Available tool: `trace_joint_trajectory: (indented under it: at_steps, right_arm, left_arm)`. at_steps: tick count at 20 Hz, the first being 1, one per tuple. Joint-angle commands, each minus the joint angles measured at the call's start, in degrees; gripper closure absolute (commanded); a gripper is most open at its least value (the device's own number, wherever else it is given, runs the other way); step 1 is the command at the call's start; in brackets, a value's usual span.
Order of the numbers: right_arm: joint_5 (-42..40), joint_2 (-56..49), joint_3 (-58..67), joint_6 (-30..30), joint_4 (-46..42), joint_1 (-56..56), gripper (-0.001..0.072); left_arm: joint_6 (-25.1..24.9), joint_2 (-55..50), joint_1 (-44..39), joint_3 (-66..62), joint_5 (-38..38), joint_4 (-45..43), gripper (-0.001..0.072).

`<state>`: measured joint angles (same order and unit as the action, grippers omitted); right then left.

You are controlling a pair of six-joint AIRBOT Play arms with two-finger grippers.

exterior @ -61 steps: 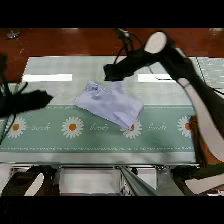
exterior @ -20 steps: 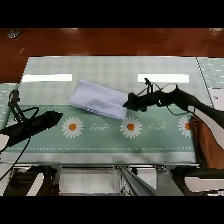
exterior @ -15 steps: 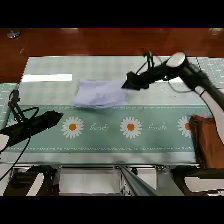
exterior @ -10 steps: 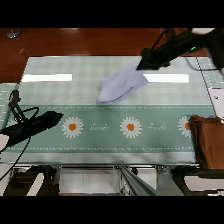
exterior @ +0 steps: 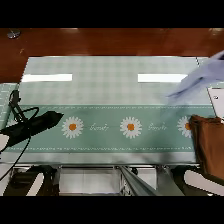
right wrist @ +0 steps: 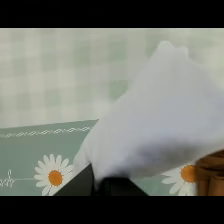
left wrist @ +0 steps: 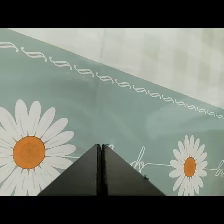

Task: Fold the shirts.

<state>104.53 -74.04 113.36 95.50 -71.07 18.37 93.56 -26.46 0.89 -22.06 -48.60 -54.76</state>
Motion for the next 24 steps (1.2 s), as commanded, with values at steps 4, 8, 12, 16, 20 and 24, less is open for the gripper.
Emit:
trace_joint_trajectory:
  at_steps: [4, 8, 12, 16, 20, 24]
  right_arm:
    - [1.92, 17.33, -19.02, -3.28, -5.97, 21.27, 0.0690]
    - [1.75, 30.38, -42.18, -1.01, -22.84, 33.97, 0.0690]
    - [-2.60, 40.06, -57.42, 4.83, -33.18, 41.88, 0.0689]
    - [-12.24, 38.86, -58.55, 3.85, -30.62, 41.75, 0.0148]
    - [-20.28, 26.73, -44.92, 0.13, -11.26, 38.84, 0.0241]
    - [-28.76, 14.08, -26.75, -6.75, 4.52, 16.06, 0.0689]
  left_arm:
    - [-0.02, -0.02, 0.04, 0.02, 0.20, -0.02, 0.0687]
    - [-0.02, -0.02, 0.04, 0.02, 1.16, -0.02, 0.0686]
    - [-0.04, -0.02, 0.04, 0.02, 2.16, -0.02, 0.0686]
    - [-3.45, -0.09, 0.07, -0.11, 2.12, -0.02, 0.0687]
    - [-9.11, -5.27, 3.67, -6.38, 0.87, -2.82, 0.0686]
    - [-13.11, -18.84, 4.72, -28.26, -4.37, 0.22, 0.0687]
